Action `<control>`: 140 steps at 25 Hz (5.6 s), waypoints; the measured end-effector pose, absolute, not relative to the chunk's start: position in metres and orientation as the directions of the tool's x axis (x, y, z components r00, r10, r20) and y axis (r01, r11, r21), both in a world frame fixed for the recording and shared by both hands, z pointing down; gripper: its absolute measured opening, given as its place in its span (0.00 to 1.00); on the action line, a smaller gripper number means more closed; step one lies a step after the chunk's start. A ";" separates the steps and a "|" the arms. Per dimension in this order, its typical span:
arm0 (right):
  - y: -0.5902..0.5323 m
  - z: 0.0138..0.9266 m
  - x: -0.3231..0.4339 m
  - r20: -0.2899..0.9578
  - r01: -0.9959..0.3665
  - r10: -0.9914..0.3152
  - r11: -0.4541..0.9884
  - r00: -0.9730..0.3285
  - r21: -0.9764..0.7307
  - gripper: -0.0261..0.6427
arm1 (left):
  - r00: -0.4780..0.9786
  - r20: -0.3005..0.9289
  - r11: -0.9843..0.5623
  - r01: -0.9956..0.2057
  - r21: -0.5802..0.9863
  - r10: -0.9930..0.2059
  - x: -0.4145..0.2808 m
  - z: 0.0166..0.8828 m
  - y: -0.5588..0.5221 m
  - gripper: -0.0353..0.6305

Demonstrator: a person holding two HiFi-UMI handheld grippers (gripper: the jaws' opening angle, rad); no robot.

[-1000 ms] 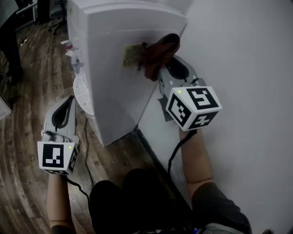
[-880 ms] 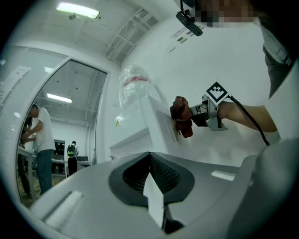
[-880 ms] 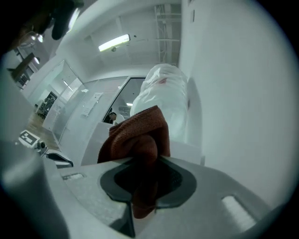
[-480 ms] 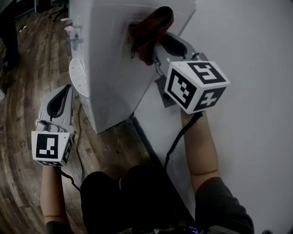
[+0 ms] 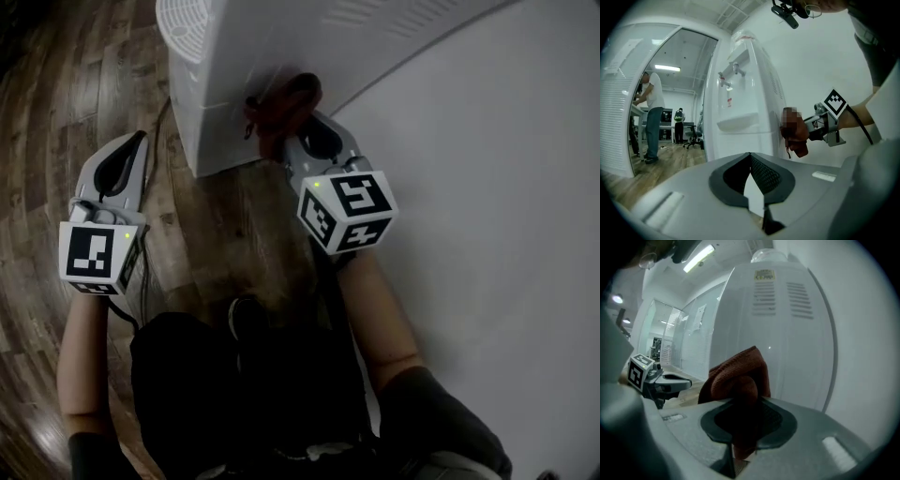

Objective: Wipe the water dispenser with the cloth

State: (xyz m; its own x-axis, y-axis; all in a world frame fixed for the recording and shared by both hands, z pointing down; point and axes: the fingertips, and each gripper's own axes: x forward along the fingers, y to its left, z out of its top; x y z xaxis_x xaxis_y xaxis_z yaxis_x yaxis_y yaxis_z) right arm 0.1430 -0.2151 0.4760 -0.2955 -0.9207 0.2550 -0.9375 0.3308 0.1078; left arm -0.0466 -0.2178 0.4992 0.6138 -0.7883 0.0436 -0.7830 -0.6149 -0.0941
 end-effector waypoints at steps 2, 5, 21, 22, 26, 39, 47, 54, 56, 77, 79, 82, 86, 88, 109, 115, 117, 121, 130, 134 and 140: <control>-0.215 0.519 0.141 0.308 -0.942 -0.907 0.327 -0.288 0.081 0.13 | 0.611 0.082 -0.617 -0.783 -0.084 -0.787 -0.051 0.523 -0.217 0.08; -0.211 0.577 0.143 0.396 -0.949 -0.879 0.311 -0.265 0.055 0.13 | 0.602 0.133 -0.611 -0.790 -0.044 -0.788 -0.061 0.550 -0.214 0.08; -0.221 0.651 0.159 0.458 -0.967 -0.857 0.256 -0.234 -0.016 0.13 | 0.580 0.193 -0.603 -0.793 -0.091 -0.792 -0.069 0.574 -0.245 0.08; -0.223 0.625 0.162 0.408 -0.965 -0.882 0.261 -0.238 0.000 0.13 | 0.583 0.170 -0.603 -0.791 -0.105 -0.795 -0.069 0.560 -0.250 0.08; -0.223 0.467 0.161 0.187 -0.947 -0.941 0.304 -0.282 0.102 0.13 | 0.622 0.055 -0.622 -0.769 -0.149 -0.781 -0.067 0.463 -0.248 0.08; -0.219 0.081 0.079 -0.239 -0.866 -0.858 0.361 -0.454 0.346 0.13 | 0.629 -0.285 -0.557 -0.775 -0.298 -0.723 -0.058 0.183 -0.235 0.08; -0.206 0.226 0.052 0.019 -0.801 -0.856 0.491 -0.516 0.342 0.13 | 0.618 -0.121 -0.583 -0.779 -0.232 -0.777 -0.068 0.297 -0.228 0.08; -0.220 0.439 0.064 0.245 -0.797 -0.817 0.570 -0.523 0.201 0.13 | 0.603 -0.018 -0.589 -0.786 -0.190 -0.798 -0.077 0.435 -0.239 0.08; -0.214 0.504 0.067 0.334 -0.799 -0.791 0.582 -0.512 0.154 0.13 | 0.599 0.030 -0.596 -0.790 -0.144 -0.800 -0.078 0.485 -0.233 0.08; -0.196 0.725 0.071 0.655 -0.785 -0.605 0.619 -0.453 0.028 0.13 | 0.513 0.166 -0.528 -0.847 -0.059 -0.842 -0.115 0.607 -0.216 0.08; -0.191 0.702 0.066 0.644 -0.769 -0.603 0.639 -0.471 0.036 0.13 | 0.547 0.126 -0.558 -0.825 -0.082 -0.827 -0.112 0.567 -0.209 0.08; -0.181 0.656 0.059 0.617 -0.751 -0.595 0.660 -0.515 0.011 0.13 | 0.571 0.113 -0.581 -0.808 -0.100 -0.813 -0.106 0.513 -0.198 0.08; -0.173 0.594 0.053 0.581 -0.724 -0.592 0.690 -0.558 0.009 0.13 | 0.545 0.122 -0.556 -0.825 -0.102 -0.830 -0.105 0.468 -0.179 0.08; -0.166 0.569 0.053 0.581 -0.720 -0.590 0.694 -0.560 0.011 0.13 | 0.547 0.160 -0.564 -0.821 -0.091 -0.822 -0.101 0.457 -0.172 0.08; -0.108 0.185 0.046 0.481 -0.816 -0.730 0.576 -0.486 0.050 0.13 | 0.575 0.202 -0.563 -0.818 0.118 -0.793 -0.123 0.133 -0.065 0.08; -0.066 0.110 0.042 0.434 -0.834 -0.749 0.551 -0.501 -0.012 0.13 | 0.595 0.162 -0.585 -0.804 0.108 -0.787 -0.117 0.059 -0.039 0.08; -0.050 0.094 0.048 0.417 -0.852 -0.765 0.522 -0.491 -0.047 0.13 | 0.610 0.148 -0.600 -0.793 0.109 -0.779 -0.108 0.044 -0.029 0.08; -0.014 0.055 0.061 0.379 -0.897 -0.818 0.433 -0.432 -0.089 0.13 | 0.649 0.140 -0.636 -0.761 0.128 -0.748 -0.092 0.027 -0.001 0.08; 0.067 -0.010 0.086 0.345 -0.928 -0.865 0.368 -0.364 -0.055 0.13 | 0.673 0.122 -0.661 -0.739 0.129 -0.729 -0.093 -0.015 0.055 0.08; 0.090 -0.016 0.106 0.342 -0.947 -0.883 0.305 -0.320 -0.100 0.13 | 0.658 0.109 -0.649 -0.753 0.111 -0.745 -0.099 -0.035 0.071 0.08; 0.152 -0.032 0.112 0.328 -0.935 -0.882 0.355 -0.337 -0.007 0.13 | 0.623 0.077 -0.612 -0.781 0.126 -0.779 -0.098 -0.058 0.116 0.08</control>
State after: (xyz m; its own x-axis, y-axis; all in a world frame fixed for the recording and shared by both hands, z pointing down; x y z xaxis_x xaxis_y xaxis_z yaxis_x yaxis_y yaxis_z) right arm 0.1124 0.1524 -0.0321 -0.3374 -0.8823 0.3280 -0.9348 0.3550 -0.0067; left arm -0.0984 0.1157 -0.0585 0.6227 -0.7786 0.0771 -0.7808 -0.6120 0.1258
